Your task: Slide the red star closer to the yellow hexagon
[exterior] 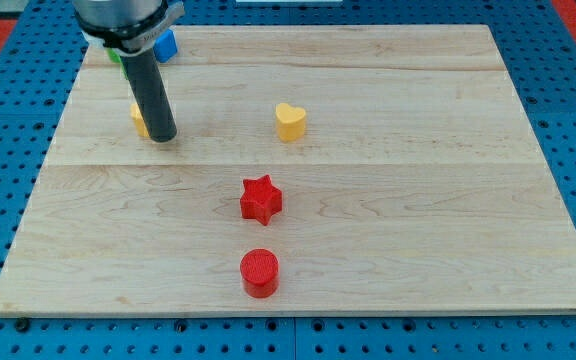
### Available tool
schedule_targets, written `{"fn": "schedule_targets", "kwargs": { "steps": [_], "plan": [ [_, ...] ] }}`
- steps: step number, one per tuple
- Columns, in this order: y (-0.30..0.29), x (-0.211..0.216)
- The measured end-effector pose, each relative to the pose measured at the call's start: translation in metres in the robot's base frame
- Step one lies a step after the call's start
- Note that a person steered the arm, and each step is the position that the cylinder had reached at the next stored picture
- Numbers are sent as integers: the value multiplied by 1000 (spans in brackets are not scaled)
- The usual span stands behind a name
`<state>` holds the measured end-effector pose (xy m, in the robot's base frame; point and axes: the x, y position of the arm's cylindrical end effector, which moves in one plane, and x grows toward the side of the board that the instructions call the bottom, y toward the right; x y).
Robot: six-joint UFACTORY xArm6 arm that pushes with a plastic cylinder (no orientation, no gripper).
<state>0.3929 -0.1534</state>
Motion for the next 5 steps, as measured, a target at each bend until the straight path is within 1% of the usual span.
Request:
{"fn": "schedule_targets", "kwargs": {
  "steps": [5],
  "plan": [
    [68, 4]
  ]
}}
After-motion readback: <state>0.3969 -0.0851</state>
